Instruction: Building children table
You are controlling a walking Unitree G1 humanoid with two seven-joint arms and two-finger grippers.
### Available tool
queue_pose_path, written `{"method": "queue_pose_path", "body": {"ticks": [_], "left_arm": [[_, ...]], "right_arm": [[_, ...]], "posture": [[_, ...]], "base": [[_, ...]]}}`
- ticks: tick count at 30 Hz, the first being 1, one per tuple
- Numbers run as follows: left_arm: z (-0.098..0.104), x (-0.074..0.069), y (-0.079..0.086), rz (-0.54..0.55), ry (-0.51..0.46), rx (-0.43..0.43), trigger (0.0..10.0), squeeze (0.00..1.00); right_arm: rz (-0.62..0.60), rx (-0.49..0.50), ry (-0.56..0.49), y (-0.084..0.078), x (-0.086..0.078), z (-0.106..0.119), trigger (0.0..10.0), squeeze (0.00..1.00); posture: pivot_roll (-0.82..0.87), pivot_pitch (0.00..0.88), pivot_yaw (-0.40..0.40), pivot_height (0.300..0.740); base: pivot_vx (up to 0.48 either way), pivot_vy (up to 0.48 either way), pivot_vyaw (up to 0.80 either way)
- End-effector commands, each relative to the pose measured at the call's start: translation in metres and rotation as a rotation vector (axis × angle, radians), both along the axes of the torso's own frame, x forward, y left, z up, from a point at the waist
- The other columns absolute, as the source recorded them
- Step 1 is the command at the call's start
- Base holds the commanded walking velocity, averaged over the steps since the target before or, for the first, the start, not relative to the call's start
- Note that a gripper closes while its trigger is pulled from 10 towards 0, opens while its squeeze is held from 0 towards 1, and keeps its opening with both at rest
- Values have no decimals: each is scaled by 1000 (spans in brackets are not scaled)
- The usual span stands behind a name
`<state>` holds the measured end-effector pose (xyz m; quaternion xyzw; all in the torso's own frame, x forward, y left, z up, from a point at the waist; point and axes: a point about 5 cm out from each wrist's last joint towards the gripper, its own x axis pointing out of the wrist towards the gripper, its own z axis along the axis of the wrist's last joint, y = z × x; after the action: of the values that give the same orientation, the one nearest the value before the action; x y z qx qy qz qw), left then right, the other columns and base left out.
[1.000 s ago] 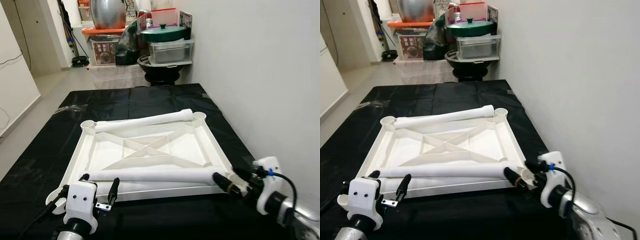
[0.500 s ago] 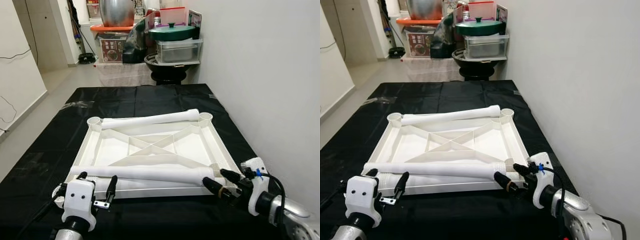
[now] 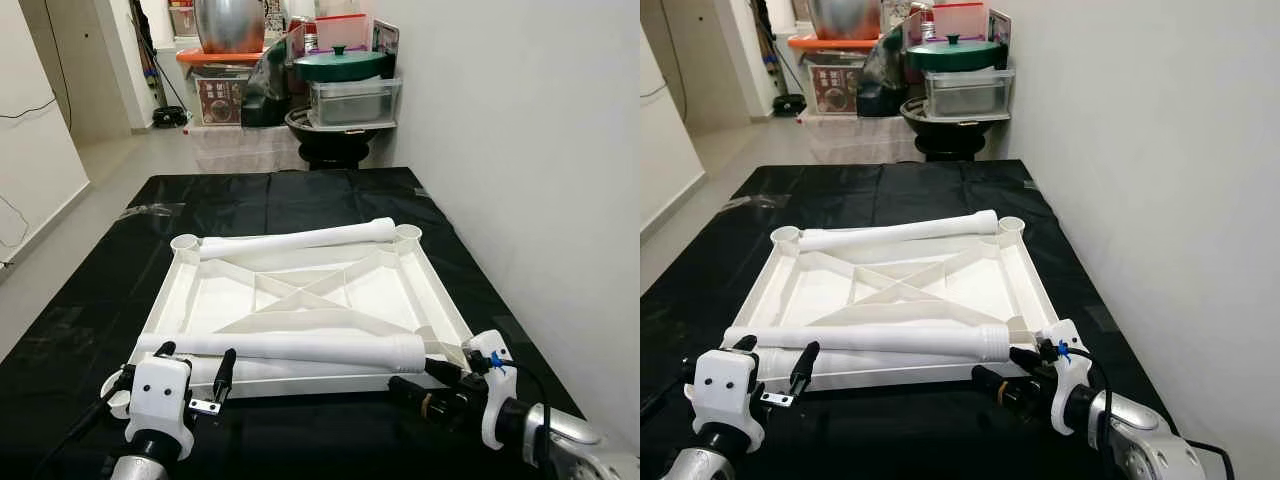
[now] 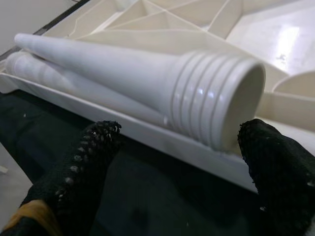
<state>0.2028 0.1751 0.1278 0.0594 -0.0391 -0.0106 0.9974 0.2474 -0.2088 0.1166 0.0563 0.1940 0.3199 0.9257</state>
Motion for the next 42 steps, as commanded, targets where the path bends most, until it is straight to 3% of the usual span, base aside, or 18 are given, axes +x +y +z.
{"method": "queue_pose_path", "body": {"ticks": [1, 26, 27, 30, 35, 36, 39, 40, 42], "left_arm": [[-6, 0, -1, 2, 19, 6, 10000, 0], [-12, 1, -4, -16, 38, 6, 10000, 0], [-12, 1, -4, -14, 40, 6, 10000, 0], [-13, 1, -3, -13, 43, 6, 10000, 0], [-14, 1, -3, -14, 47, 6, 10000, 0], [-14, 1, -3, -15, 50, 6, 10000, 0], [-14, 1, -3, -16, 52, 6, 10000, 0], [-15, 1, -3, -17, 54, 6, 10000, 0], [-15, 1, -3, -17, 56, 6, 10000, 0]], "right_arm": [[7, 1, 0, 3, 3, -1, 10000, 0], [24, 63, -21, 19, 6, -6, 10000, 0], [31, 68, -22, 22, 6, -7, 8314, 0], [46, 89, -23, 26, 6, -8, 8667, 0], [44, 96, -22, 28, 6, -9, 7922, 0], [41, 102, -21, 28, 7, -10, 2863, 0], [38, 106, -22, 29, 7, -10, 2863, 0], [37, 120, -21, 30, 7, -11, 0, 0], [37, 130, -21, 30, 7, -11, 0, 0]], "posture": [[43, 0, -26, 740], [51, 0, -20, 740], [53, 0, -20, 740], [54, 0, -19, 740], [55, 0, -19, 740], [56, 0, -17, 740], [56, 0, -17, 740], [59, 0, -18, 740], [59, 0, -18, 740]], "base": [[0, 0, 0], [0, 0, 0], [0, 0, 0], [0, 0, 0], [0, 0, 0], [0, 0, 0], [0, 0, 0], [0, 0, 0], [0, 0, 0]]}}
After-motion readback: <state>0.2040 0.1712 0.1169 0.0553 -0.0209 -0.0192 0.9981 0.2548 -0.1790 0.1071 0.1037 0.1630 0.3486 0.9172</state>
